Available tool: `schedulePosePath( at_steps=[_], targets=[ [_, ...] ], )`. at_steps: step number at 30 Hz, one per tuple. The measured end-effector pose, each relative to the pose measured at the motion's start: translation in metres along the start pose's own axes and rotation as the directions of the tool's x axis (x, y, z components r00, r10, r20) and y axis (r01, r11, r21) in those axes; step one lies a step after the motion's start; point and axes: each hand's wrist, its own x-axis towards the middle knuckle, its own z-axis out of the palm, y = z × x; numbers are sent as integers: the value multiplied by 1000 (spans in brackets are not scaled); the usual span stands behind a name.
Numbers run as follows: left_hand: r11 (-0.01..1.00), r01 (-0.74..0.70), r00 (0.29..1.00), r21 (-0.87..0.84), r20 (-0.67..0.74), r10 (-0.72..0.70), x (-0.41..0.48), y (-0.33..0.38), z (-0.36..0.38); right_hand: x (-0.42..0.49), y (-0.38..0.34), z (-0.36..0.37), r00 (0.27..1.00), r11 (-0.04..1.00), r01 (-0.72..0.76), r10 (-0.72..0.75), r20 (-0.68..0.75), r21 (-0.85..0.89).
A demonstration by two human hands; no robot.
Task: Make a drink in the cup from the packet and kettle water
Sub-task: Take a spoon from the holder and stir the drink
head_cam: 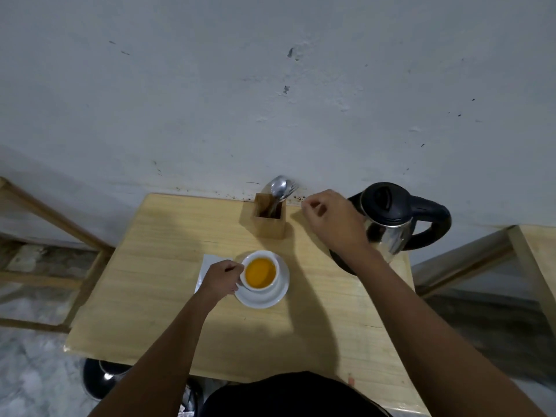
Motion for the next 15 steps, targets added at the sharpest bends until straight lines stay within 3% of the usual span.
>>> schedulePosePath(
  at_steps=[4, 6, 10, 15],
  targets=[
    [1000, -16, 994, 19, 108, 14, 9, -1, -14, 24, -9, 49, 956, 981, -188, 193, 219, -44],
    [997, -34, 988, 67, 155, 24, 13, 0, -20, 34, -10, 71, 927, 961, -243, 269, 261, -128],
    [989, -69, 972, 133, 232, 37, 17, 3, -27, 55, -9, 109, 933, 938, -230, 289, 216, -260],
    [987, -71, 949, 147, 316, 21, 25, 0, -34, 74, -3, 134, 904, 883, -367, 412, 112, -292]
  ],
)
